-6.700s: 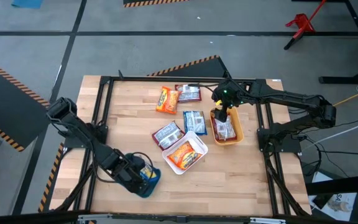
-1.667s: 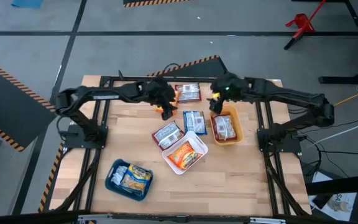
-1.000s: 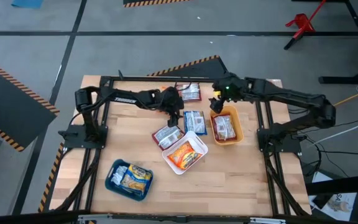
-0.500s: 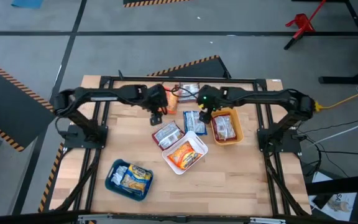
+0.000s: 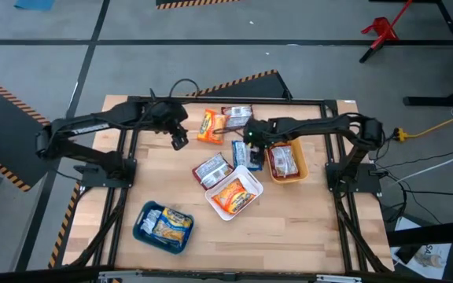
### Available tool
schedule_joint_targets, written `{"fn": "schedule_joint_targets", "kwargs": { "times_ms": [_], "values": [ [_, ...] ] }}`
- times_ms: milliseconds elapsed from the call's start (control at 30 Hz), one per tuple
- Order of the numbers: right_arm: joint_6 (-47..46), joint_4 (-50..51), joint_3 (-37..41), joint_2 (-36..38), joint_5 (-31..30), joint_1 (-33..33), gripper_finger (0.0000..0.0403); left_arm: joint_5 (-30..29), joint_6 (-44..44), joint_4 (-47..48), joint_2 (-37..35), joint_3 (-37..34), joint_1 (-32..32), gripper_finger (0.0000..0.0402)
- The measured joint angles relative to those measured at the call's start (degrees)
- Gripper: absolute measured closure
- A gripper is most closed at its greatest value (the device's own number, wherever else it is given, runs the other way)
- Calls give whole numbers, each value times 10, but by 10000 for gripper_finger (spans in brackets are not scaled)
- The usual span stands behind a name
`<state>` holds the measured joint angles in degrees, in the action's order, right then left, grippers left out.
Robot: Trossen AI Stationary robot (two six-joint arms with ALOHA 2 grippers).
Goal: Sort Maruchan noodles
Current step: Put the blue noodle pack into the green bin
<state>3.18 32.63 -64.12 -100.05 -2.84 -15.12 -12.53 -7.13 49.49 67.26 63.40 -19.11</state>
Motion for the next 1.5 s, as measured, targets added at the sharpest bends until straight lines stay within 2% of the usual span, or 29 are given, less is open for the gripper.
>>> {"fn": "schedule_joint_targets", "kwargs": {
  "times_ms": [333,500,633,767,833,1000,1167,1500],
  "values": [
    [16,-72,-23,-60,18,21,75,-1,-42,52,-38,0,0,182],
    [44,-110,-67,-98,47,20,75,0,-48,80,-37,0,0,182],
    [63,-156,-121,-113,100,20,75,1,-48,73,-37,0,0,182],
    [63,-134,-187,-116,96,20,75,1,-48,69,-36,0,0,182],
    [62,-86,-231,-114,73,20,75,4,-49,67,-36,0,0,182],
    [38,119,-312,-110,-72,19,75,13,-49,60,-36,0,0,182],
    [-14,205,-279,-113,-127,11,75,0,-50,54,-36,0,0,182],
    [-58,143,-159,-137,-85,13,75,2,-65,53,-36,0,0,182]
  ]
}}
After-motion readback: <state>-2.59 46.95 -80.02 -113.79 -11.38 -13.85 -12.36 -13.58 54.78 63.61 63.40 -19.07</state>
